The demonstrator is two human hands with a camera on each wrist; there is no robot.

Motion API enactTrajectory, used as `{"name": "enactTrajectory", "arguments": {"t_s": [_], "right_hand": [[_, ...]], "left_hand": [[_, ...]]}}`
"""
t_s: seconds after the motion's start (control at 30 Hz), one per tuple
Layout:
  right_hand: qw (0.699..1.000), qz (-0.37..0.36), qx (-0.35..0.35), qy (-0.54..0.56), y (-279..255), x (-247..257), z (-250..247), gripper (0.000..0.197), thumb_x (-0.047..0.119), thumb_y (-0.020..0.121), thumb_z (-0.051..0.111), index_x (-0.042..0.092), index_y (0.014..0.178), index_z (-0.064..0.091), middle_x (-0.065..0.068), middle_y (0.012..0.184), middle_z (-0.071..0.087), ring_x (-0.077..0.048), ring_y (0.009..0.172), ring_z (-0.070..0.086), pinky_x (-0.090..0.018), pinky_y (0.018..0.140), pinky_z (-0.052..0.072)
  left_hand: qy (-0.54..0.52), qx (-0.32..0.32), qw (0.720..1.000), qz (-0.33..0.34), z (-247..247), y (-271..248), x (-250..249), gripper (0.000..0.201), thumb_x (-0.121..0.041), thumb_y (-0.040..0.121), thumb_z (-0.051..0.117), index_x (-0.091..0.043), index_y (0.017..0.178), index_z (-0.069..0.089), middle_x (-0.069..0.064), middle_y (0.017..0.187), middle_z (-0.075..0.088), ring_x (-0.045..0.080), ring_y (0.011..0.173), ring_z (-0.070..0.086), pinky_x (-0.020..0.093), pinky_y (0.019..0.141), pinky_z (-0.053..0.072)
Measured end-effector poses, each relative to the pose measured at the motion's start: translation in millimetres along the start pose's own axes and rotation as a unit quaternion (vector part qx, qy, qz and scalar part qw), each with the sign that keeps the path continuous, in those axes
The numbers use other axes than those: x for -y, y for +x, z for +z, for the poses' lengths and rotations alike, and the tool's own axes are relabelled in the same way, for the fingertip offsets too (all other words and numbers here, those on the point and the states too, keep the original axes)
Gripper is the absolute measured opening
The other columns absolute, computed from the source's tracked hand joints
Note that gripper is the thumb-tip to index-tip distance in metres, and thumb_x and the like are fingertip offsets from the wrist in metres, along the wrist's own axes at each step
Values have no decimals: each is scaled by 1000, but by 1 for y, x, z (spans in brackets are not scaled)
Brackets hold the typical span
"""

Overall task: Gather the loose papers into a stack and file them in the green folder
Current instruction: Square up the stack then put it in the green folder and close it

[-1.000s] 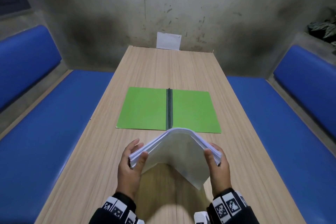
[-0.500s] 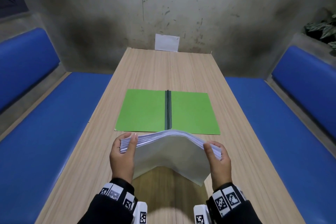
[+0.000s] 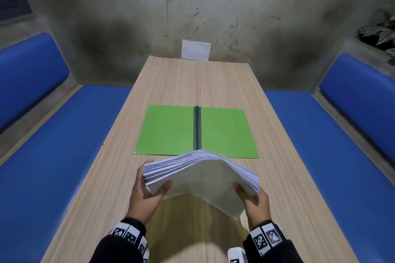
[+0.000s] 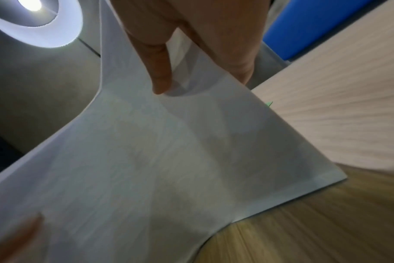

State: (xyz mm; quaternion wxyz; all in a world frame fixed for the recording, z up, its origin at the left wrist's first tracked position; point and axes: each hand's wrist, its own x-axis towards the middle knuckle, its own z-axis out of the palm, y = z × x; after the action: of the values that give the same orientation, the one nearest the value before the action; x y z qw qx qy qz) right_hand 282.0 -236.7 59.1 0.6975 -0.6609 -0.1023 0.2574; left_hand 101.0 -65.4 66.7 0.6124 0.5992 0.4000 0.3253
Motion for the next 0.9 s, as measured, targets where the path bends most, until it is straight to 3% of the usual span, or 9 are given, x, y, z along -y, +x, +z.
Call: {"name": "enactTrajectory", "arguments": {"t_s": [0.1,0.17,0.23,0.3,0.4,0.47,0.63,0.77,0.9], "right_hand": [[1000,7,-6,15,0,3,5,37,41,56,84,17,79,69,2,76,73,-28,84,65,-36,76,52],[1000,-9,4,24,-4,14,6,7,15,75,74,18,78,68,7,69,74,-21,80,66,-28,70,55],[998,-44,19,37,-6,26,4,18,0,80,66,18,78,65,13,64,74,-5,67,69,-16,60,54],[996,-76,35,40,-9,33,2,21,1,76,70,20,85,66,14,72,75,1,70,70,-12,60,54],[994,-99,46,9,-10,26,1,58,42,48,87,27,99,63,4,98,74,-10,93,69,-22,78,56],[995,-97,10,-11,-8,21,3,75,64,34,82,36,100,59,-2,111,66,-19,103,62,-33,89,51],[996,-72,-44,21,-1,30,14,81,90,40,54,23,85,61,-5,86,64,-19,75,58,-31,69,45],[995,-31,-79,48,9,30,18,35,52,77,62,19,66,61,-9,73,62,-24,68,55,-36,69,43],[994,-19,-105,32,15,29,17,19,29,81,62,16,68,58,-9,70,57,-24,67,51,-32,64,41]], "left_hand": [[23,-45,999,-7,3,0,-4,34,-11,87,58,-15,120,51,4,108,64,29,115,56,12,83,47],[9,-57,998,10,7,-4,-18,36,-13,89,55,-12,125,50,0,118,59,23,122,51,17,94,42],[-26,-57,998,16,7,-12,-30,49,-18,89,56,-13,136,41,-6,137,43,9,129,39,24,105,31],[-43,-62,997,27,6,-19,-32,61,-35,85,60,-17,139,38,-2,145,40,12,133,37,29,109,29],[-7,-57,996,63,3,-26,-22,83,-71,60,61,-27,128,46,7,136,49,22,127,45,37,106,38],[-13,-55,996,76,4,-25,-21,68,-81,54,56,-41,108,53,1,123,58,21,119,51,42,101,43],[-50,-63,995,59,8,-20,-23,57,-84,51,56,-51,97,60,-6,122,62,22,119,54,51,104,41],[-94,-110,989,26,15,-13,-27,48,-67,64,62,-30,94,67,0,113,68,27,110,60,46,98,46],[-111,-135,984,-18,16,-4,-27,15,-26,85,61,-21,71,62,6,68,56,28,68,51,34,66,41]]}}
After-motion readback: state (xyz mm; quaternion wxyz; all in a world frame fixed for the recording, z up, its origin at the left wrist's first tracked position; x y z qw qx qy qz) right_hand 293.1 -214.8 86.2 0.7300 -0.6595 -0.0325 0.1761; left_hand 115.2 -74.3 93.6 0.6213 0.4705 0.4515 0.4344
